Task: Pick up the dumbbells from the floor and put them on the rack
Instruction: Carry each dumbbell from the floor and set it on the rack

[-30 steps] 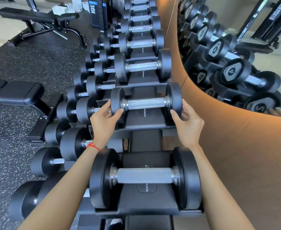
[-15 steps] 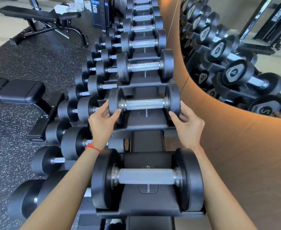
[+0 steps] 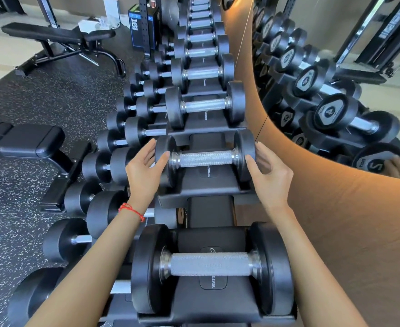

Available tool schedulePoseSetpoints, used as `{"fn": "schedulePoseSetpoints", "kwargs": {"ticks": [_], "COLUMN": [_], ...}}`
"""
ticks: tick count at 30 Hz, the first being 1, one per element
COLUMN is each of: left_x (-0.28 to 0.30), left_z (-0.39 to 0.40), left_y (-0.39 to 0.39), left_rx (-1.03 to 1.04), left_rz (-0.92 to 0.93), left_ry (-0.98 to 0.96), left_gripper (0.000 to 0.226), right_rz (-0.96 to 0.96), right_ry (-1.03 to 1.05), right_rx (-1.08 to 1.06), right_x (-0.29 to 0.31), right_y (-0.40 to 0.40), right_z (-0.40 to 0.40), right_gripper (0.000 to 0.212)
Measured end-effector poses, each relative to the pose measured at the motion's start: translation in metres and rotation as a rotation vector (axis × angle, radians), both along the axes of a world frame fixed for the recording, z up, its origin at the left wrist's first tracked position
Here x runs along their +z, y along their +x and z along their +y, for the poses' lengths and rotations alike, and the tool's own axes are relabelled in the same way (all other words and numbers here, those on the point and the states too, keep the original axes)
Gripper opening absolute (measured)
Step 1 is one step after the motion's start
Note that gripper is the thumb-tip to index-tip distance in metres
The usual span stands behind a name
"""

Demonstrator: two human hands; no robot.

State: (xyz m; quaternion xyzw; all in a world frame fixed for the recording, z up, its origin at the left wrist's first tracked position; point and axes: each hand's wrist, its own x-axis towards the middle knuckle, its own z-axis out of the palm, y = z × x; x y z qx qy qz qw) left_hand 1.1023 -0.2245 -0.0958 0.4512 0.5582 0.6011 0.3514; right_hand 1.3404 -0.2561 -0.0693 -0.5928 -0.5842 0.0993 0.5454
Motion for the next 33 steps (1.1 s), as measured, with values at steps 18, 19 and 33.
{"fn": "schedulePoseSetpoints", "kwargs": {"ticks": [18, 19, 33], "left_x": [0.026, 0.025, 0.007], "left_z": [0.106, 0.113, 0.168], "left_y": [-0.011, -0.011, 0.004], "left_rx": [0.004, 0.000, -0.049], "left_rz": [0.114, 0.114, 0.155], "left_ry": [0.033, 0.026, -0.031], "left_gripper": [0.048, 0.048, 0.052], "right_rz": [0.011, 0.013, -0.103], "right_ry": [-0.067, -0.076, -0.101], "right_rx": [0.020, 0.023, -0.006], "right_x": [0.024, 0.022, 0.002], "right_y": [0.023, 0.024, 0.022], "right_z": [0.099, 0.105, 0.164], "right_gripper": [0.045, 0.045, 0.048]}}
